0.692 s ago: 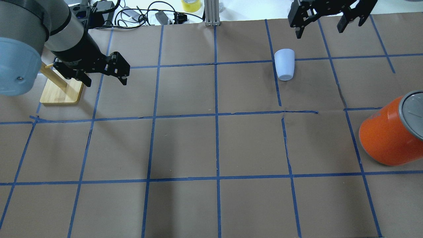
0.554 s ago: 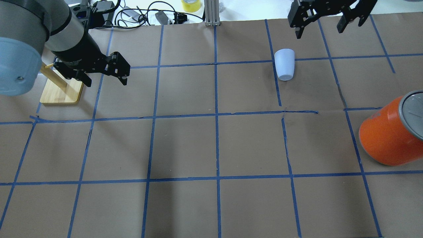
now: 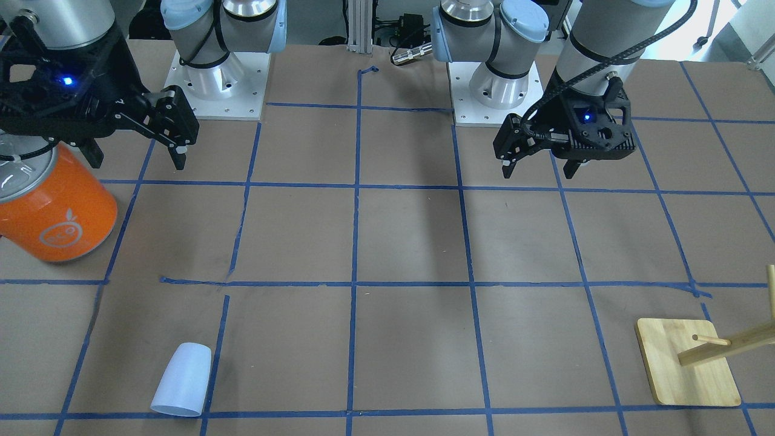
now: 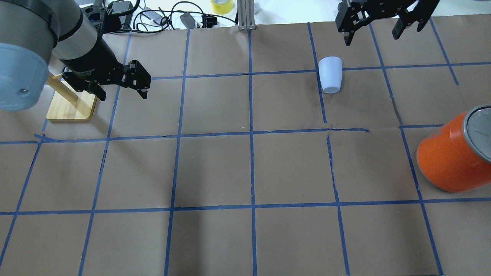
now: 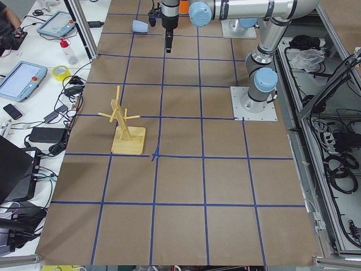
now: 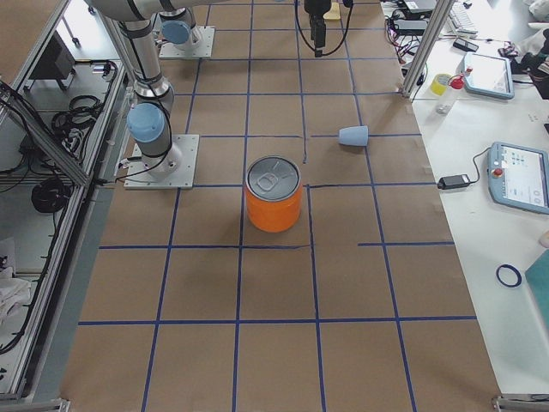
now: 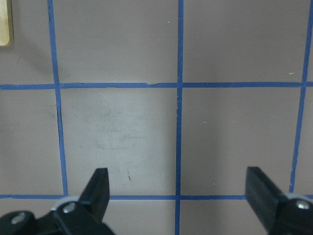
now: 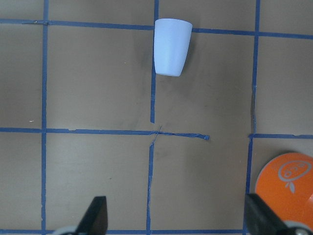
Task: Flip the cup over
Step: 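Move the right gripper over the white cup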
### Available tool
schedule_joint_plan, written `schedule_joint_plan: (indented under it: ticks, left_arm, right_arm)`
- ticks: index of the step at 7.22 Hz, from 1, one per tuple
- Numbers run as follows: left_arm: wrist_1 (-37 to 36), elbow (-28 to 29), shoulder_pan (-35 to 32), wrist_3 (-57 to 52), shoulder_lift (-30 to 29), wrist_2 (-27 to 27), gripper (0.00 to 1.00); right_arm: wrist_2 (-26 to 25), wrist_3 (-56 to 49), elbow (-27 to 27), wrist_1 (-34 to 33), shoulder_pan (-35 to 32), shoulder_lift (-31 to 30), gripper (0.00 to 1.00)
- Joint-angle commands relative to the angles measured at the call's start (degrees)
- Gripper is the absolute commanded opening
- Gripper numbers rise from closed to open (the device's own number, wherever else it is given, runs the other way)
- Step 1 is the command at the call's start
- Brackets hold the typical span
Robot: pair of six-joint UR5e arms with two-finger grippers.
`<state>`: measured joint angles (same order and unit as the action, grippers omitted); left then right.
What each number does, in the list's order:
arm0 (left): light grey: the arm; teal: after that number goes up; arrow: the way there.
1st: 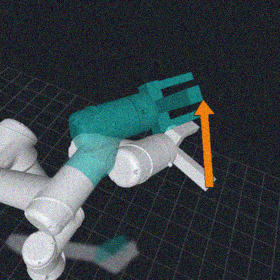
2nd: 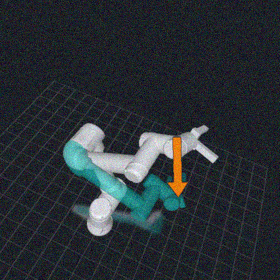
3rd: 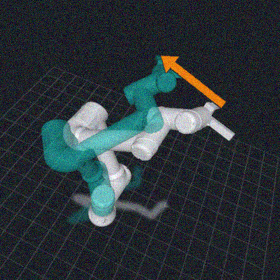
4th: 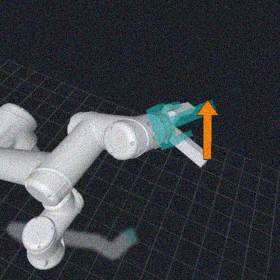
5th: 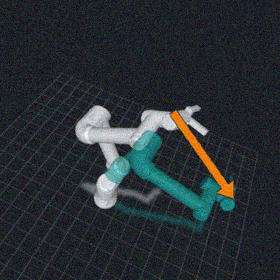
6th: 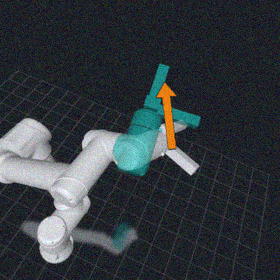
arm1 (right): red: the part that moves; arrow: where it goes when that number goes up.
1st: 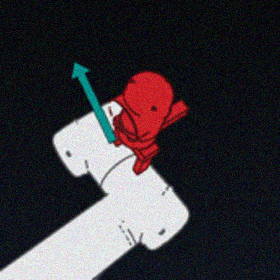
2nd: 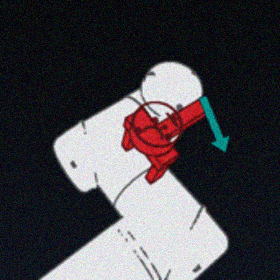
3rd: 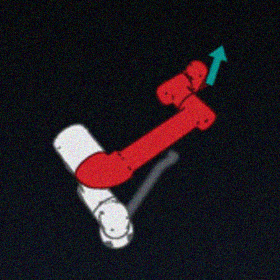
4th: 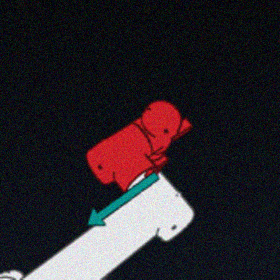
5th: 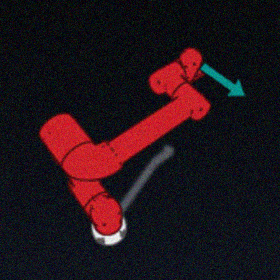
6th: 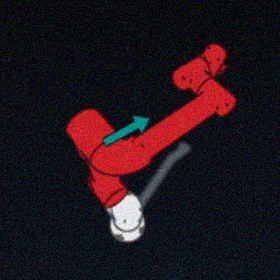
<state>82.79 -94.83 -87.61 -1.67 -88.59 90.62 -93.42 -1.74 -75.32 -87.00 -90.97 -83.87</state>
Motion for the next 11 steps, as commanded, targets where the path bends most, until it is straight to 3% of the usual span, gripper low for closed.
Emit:
schedule_joint_plan:
  ticks: [1,3,5,11]
  left_arm:
    - [0.0,0.0,0.07,0.0,-0.26,-0.18,1.0]
    - [0.0,0.0,0.07,0.0,-0.26,0.17,1.0]
    - [-0.09,0.0,-0.02,0.0,-0.26,-0.18,1.0]
    - [0.0,-0.09,0.07,0.0,-0.26,-0.01,1.0]
  right_arm:
    - [0.26,0.33,0.17,-3.59,0.1,1.85,1.0]
    - [1.14,0.6,1.22,-13.15,0.27,10.18,1.0]
    - [1.31,0.6,1.67,-18.18,2.98,16.09,1.0]
    - [1.4,2.79,1.49,-27.16,3.52,25.86,1.0]
